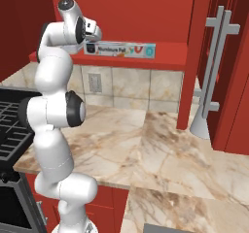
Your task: Retrieve the tupperware and aluminum foil from the cabinet and place them on the dining counter near the plate with corn and onion to prepare for storing leftovers.
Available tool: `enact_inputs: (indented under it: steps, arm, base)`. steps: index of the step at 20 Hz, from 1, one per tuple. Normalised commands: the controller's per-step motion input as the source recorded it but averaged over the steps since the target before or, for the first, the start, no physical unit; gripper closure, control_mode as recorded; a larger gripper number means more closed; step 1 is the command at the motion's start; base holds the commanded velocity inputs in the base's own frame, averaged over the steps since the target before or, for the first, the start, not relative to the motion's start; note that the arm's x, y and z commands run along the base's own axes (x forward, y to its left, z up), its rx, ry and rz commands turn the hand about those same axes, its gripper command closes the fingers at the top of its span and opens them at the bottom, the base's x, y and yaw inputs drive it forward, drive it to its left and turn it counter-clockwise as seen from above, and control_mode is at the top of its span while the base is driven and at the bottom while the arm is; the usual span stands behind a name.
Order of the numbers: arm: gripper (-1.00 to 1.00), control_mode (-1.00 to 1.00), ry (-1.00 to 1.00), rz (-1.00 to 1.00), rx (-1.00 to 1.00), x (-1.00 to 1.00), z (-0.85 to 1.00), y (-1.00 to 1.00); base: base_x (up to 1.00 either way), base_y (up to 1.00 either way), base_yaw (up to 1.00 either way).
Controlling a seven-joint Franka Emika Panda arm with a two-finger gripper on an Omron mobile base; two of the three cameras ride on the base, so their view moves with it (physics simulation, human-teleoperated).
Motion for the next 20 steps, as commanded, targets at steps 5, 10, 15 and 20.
enact_inputs:
  steps: [5,10,15,20]
  arm:
    - [1.0,-1.0,0.01,0.0,0.0,0.0,-0.02,0.01]
    - [1.0,-1.0,-0.02,0.0,0.0,-0.06,-0.06,0.01]
    - [1.0,-1.0,-0.13,0.0,-0.08,-0.38,-0.19,0.05]
    - [1.0,-1.0,-0.16,0.0,-0.08,-0.57,-0.25,-0.06]
  base:
    - [0.0,0.0,0.0]
    - [0.0,0.0,0.0]
    - [0.0,0.0,0.0]
    - [0.0,0.0,0.0]
